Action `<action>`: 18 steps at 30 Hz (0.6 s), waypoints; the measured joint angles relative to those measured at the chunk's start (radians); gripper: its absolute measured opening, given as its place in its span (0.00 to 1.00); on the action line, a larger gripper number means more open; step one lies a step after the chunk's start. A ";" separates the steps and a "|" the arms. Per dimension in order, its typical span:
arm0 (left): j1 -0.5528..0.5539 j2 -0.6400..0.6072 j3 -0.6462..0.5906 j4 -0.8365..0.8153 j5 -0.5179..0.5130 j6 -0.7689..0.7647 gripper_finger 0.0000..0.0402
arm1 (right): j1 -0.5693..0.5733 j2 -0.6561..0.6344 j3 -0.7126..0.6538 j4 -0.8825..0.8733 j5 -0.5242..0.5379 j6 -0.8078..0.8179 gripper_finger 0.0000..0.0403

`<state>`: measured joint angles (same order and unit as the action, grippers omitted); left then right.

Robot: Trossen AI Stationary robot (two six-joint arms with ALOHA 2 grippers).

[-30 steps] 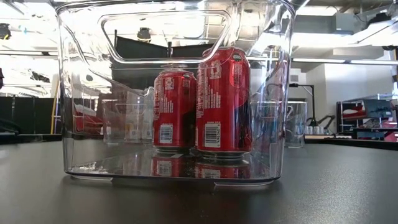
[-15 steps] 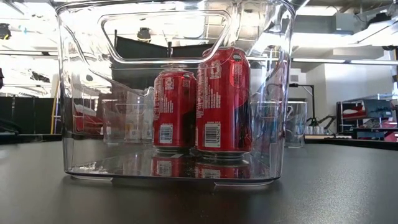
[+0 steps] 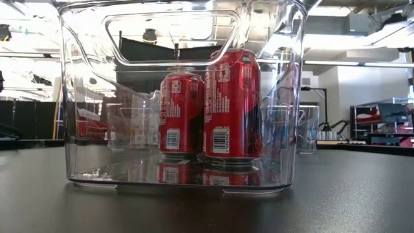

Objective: Sort soda cans
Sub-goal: Put the red soda can into the bottom transparent bin

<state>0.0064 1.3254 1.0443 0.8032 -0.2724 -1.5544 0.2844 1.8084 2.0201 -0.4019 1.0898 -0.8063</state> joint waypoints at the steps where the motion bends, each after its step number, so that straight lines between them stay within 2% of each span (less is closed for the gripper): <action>1: 0.000 0.000 0.000 0.000 -0.002 0.000 0.76 | 0.001 0.000 0.000 0.001 0.011 0.000 0.91; 11: 0.000 -0.001 0.000 0.000 -0.003 0.007 0.76 | 0.009 0.001 -0.002 0.039 0.038 0.002 0.76; 16: 0.000 -0.001 0.000 -0.003 -0.004 0.034 0.76 | 0.008 0.001 -0.002 0.040 0.040 0.005 0.74; 18: 0.000 -0.001 0.000 -0.001 -0.005 0.105 0.76 | 0.008 0.001 -0.002 0.039 0.045 0.001 0.74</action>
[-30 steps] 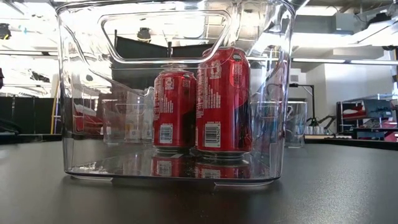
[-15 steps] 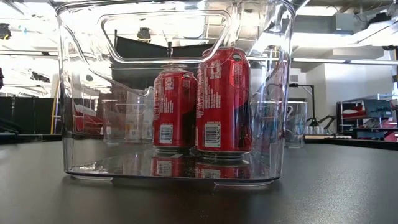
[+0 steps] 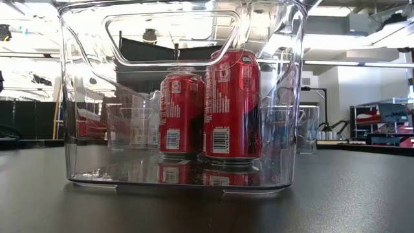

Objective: Sort soda cans
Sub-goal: Put the red soda can into the bottom transparent bin

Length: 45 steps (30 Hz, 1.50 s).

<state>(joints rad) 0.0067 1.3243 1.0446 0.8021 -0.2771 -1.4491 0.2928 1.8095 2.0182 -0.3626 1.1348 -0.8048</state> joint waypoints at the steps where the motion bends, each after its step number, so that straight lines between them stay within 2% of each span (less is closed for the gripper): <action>1: 0.000 0.000 0.000 0.006 0.000 0.062 0.76 | 0.000 0.000 0.000 0.000 0.005 -0.005 0.74; 4: 0.000 -0.002 0.000 0.033 0.002 0.216 0.77 | 0.010 0.000 0.000 0.007 0.034 -0.008 0.74; 10: 0.017 -0.029 0.000 0.024 0.045 0.368 0.81 | 0.051 -0.017 0.000 0.019 0.047 0.000 0.73; 18: 0.032 -0.037 0.000 0.026 0.017 0.299 0.84 | 0.093 -0.038 0.002 0.041 0.099 0.024 0.73; 25: 0.032 -0.036 0.000 0.032 0.044 0.286 0.84 | 0.162 -0.084 0.002 0.051 0.146 0.018 0.73; 27: 0.036 -0.039 -0.001 0.024 0.035 0.286 0.84 | 0.187 -0.102 0.003 0.061 0.191 0.032 0.73; 34: 0.034 -0.037 -0.002 -0.101 0.069 0.255 0.84 | 0.274 -0.155 0.006 0.065 0.247 0.041 0.73; 36: 0.036 -0.037 -0.002 -0.119 0.073 0.247 0.84 | 0.297 -0.164 0.005 0.053 0.298 0.045 0.73; 40: 0.034 -0.053 -0.003 -0.121 0.111 0.289 0.84 | 0.347 -0.192 0.007 0.056 0.371 0.046 0.73; 45: 0.035 -0.149 -0.003 -0.231 0.118 0.405 0.84 | 0.385 -0.187 0.005 0.044 0.391 0.050 0.73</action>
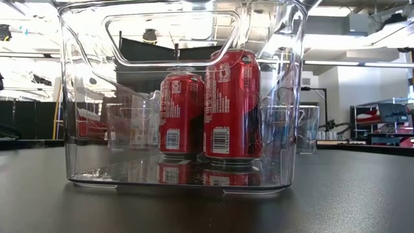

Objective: Sort soda cans
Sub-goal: Put the red soda can into the bottom transparent bin

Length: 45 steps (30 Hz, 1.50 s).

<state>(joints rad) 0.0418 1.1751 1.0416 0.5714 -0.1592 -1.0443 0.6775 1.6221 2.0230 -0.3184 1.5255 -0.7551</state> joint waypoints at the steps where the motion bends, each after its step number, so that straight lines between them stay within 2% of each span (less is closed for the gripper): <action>1: -0.001 -0.025 0.000 -0.038 0.000 0.023 0.84 | 0.005 0.003 -0.001 -0.003 -0.002 0.009 0.73; 5: -0.025 -0.138 0.000 -0.222 -0.002 0.106 0.84 | 0.005 -0.002 0.000 -0.131 -0.042 0.170 0.73; 7: -0.049 -0.192 0.000 -0.316 -0.021 0.142 0.84 | -0.010 -0.002 0.001 -0.251 -0.125 0.335 0.73; 10: -0.093 -0.260 0.001 -0.450 -0.038 0.192 0.84 | -0.060 0.002 -0.001 -0.471 -0.337 0.650 0.73; 13: -0.134 -0.310 0.001 -0.586 -0.067 0.216 0.84 | -0.146 0.011 -0.002 -0.686 -0.610 0.983 0.73; 15: -0.167 -0.333 0.001 -0.672 -0.103 0.221 0.84 | -0.196 0.022 -0.002 -0.790 -0.755 1.129 0.73; 18: -0.216 -0.344 0.001 -0.794 -0.156 0.222 0.84 | -0.247 0.061 -0.002 -0.849 -0.930 1.221 0.73; 25: -0.272 -0.295 0.001 -1.023 -0.279 0.175 0.84 | -0.257 0.184 -0.002 -0.765 -1.249 1.229 0.73; 33: -0.297 -0.232 0.001 -1.051 -0.265 0.124 0.84 | -0.267 0.296 -0.001 -0.698 -1.330 1.252 0.73; 36: -0.315 -0.213 0.001 -1.053 -0.264 0.107 0.84 | -0.277 0.339 -0.001 -0.664 -1.396 1.258 0.73; 43: -0.369 -0.188 0.001 -1.056 -0.263 0.068 0.84 | -0.304 0.422 -0.001 -0.678 -1.404 1.292 0.73; 45: -0.380 -0.177 0.001 -1.048 -0.268 0.047 0.84 | -0.318 0.445 -0.001 -0.676 -1.403 1.344 0.73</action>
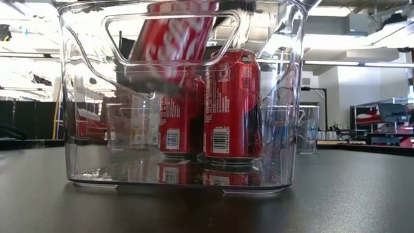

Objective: Sort soda cans
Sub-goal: Put the red soda can into the bottom transparent bin, then move the bottom transparent bin into the top middle of the table

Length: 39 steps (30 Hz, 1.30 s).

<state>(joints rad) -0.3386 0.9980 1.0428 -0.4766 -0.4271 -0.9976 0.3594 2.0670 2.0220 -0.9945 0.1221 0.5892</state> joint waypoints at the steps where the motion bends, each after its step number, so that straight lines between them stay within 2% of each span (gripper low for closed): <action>1: -0.006 0.004 0.000 0.000 -0.006 -0.006 0.84 | -0.009 0.012 0.000 0.002 -0.005 0.031 0.73; 4: -0.032 0.024 0.000 -0.004 -0.024 -0.018 0.84 | -0.035 0.038 0.000 -0.004 -0.046 0.071 0.73; 8: -0.078 0.058 0.000 -0.008 -0.055 -0.044 0.84 | -0.054 0.069 0.000 -0.044 -0.044 0.099 0.73; 20: -0.088 0.135 0.000 -0.013 -0.057 -0.052 0.84 | -0.064 0.081 0.000 -0.046 -0.044 0.129 0.74; 24: -0.087 0.134 0.000 -0.009 -0.057 -0.054 0.84 | -0.078 0.081 0.000 -0.043 -0.045 0.118 0.80; 30: -0.099 0.134 0.000 -0.001 -0.047 -0.068 0.84 | -0.101 0.080 0.002 -0.037 -0.048 0.089 0.97; 39: -0.101 0.134 0.000 -0.003 -0.041 -0.084 0.84 | -0.101 0.056 0.000 -0.043 -0.043 0.083 0.95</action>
<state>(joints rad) -0.4393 1.1316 1.0431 -0.4797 -0.4684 -1.0821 0.2588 2.1228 2.0216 -1.0374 0.0796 0.6724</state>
